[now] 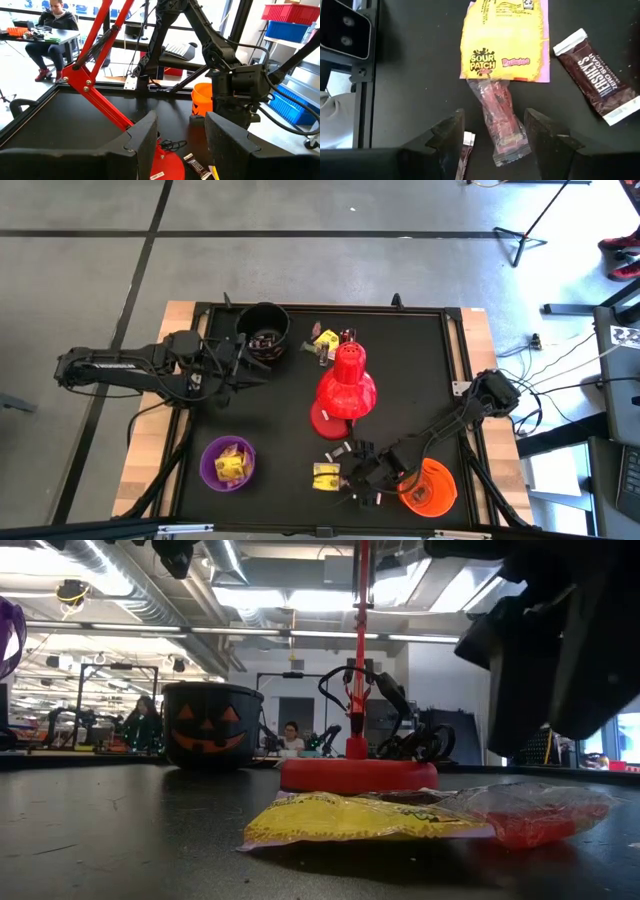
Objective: Organize candy in baskets
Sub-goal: Put the red gummy into the orange bucket
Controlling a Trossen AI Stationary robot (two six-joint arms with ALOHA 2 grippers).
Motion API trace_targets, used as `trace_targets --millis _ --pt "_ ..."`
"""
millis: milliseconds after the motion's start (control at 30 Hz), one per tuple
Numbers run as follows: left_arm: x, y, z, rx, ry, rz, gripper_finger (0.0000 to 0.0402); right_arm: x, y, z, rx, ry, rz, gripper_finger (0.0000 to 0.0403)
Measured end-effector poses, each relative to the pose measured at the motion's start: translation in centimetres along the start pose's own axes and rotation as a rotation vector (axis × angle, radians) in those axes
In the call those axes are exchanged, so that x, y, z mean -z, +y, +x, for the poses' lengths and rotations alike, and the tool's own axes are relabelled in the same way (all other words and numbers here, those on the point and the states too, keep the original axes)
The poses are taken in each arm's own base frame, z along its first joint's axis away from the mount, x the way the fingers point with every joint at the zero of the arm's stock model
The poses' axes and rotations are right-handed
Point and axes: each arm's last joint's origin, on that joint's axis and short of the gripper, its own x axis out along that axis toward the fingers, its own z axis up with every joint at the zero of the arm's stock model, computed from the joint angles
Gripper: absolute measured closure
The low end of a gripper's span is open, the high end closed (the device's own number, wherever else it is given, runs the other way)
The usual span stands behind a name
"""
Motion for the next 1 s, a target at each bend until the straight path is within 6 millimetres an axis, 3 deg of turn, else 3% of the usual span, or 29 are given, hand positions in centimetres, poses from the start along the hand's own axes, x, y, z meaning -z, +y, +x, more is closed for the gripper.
trace_targets --millis 133,367,500,800,1000 --pt "0.0 0.0 0.0 0.0 0.0 0.0 0.0246 0.1 0.0 0.7 0.008 -0.001 0.001 0.0198" --pt "0.0 0.0 0.0 0.0 0.002 0.0 0.0246 1.0 -0.2 3.7 0.023 0.059 0.01 0.02" --pt "0.0 0.0 0.0 0.0 0.003 -0.001 0.0246 1.0 -0.3 3.7 0.056 0.046 0.011 0.023" --pt "0.0 0.0 0.0 0.0 0.004 -0.001 0.0246 0.2 -0.3 1.7 0.085 -0.014 -0.019 0.0363" --pt "0.0 0.0 0.0 0.0 0.004 -0.001 0.0246 -1.1 0.4 -1.5 -0.011 -0.045 0.018 0.0395"
